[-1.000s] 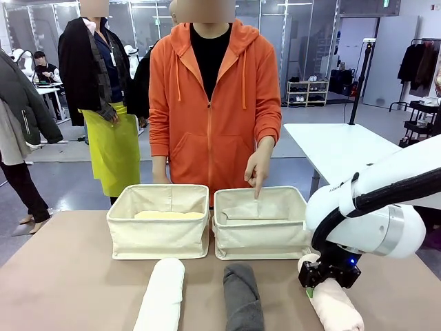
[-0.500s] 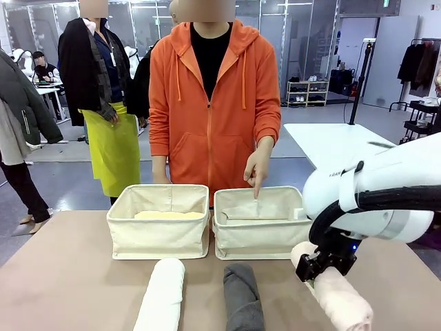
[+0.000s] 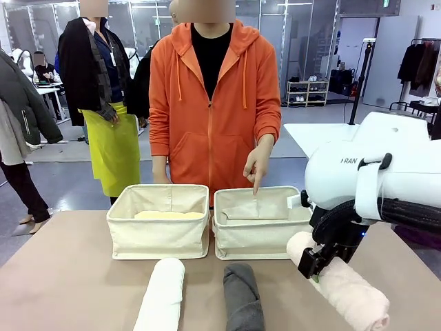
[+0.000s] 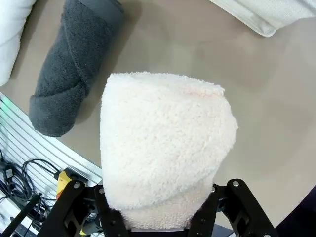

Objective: Divide the towels into two baskets.
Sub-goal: Pick up one hotel-folded towel from the bottom of the table and place it in the Fabric basket indicated by the person.

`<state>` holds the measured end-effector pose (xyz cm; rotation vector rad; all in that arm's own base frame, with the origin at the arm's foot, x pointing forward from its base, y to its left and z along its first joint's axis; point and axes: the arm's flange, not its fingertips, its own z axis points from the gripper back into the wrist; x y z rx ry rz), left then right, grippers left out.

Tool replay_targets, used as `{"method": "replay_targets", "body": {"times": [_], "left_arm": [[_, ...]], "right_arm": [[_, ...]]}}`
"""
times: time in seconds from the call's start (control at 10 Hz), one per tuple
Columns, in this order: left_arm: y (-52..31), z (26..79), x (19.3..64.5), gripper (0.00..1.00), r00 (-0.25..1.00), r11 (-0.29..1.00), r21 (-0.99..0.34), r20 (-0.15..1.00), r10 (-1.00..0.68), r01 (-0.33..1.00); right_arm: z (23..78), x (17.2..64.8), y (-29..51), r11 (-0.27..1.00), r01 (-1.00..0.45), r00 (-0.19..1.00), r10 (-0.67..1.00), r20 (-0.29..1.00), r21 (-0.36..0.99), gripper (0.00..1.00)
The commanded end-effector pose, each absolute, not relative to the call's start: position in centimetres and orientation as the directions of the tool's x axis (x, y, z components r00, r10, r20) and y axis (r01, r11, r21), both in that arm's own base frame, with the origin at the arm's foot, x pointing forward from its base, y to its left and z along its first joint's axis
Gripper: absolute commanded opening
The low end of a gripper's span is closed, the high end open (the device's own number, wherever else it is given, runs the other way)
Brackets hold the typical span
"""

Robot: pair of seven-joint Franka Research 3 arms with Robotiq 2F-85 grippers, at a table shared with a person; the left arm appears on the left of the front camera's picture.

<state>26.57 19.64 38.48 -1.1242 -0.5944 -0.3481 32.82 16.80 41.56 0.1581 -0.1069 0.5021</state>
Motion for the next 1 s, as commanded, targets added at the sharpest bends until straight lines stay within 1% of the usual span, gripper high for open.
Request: {"method": "replay_targets", "body": {"times": [0.0, 0.2, 0.3, 0.4, 0.5, 0.6, 0.7, 0.9], "left_arm": [[19.8, 38.6, 26.5, 1.0, 0.791, 0.399, -0.735, 0.611, 0.039, 0.548], [19.8, 38.6, 26.5, 1.0, 0.791, 0.399, -0.735, 0.611, 0.039, 0.548], [19.8, 38.6, 26.5, 1.0, 0.791, 0.399, -0.735, 0.611, 0.039, 0.548], [19.8, 38.6, 26.5, 1.0, 0.791, 0.399, -0.735, 0.611, 0.039, 0.548], [19.8, 38.6, 26.5, 1.0, 0.791, 0.399, -0.735, 0.611, 0.039, 0.548], [19.8, 38.6, 26.5, 1.0, 0.791, 0.399, -0.735, 0.611, 0.039, 0.548], [19.8, 38.6, 26.5, 1.0, 0.791, 0.399, -0.735, 0.611, 0.039, 0.548], [19.8, 38.6, 26.5, 1.0, 0.791, 0.399, -0.735, 0.611, 0.039, 0.548]], "right_arm": [[40.9, 33.5, 16.8, 0.876, -0.464, 0.884, 0.447, 0.139, 0.129, 0.22], [40.9, 33.5, 16.8, 0.876, -0.464, 0.884, 0.447, 0.139, 0.129, 0.22], [40.8, 33.1, 16.3, 0.87, -0.474, 0.879, 0.459, 0.129, 0.135, 0.28], [42.6, 33.2, 17.1, 0.751, -0.661, 0.738, 0.649, 0.185, 0.003, 0.28], [44.4, 34.4, 18.1, 0.657, -0.753, 0.635, 0.739, 0.225, -0.034, 0.28], [46.0, 35.7, 19.2, 0.559, -0.824, 0.527, 0.817, 0.234, -0.092, 0.28], [47.2, 37.4, 20.5, 0.5, -0.853, 0.464, 0.858, 0.221, -0.148, 0.28], [49.2, 40.8, 24.2, 0.303, -0.907, 0.268, 0.951, 0.154, -0.292, 0.28]]}}
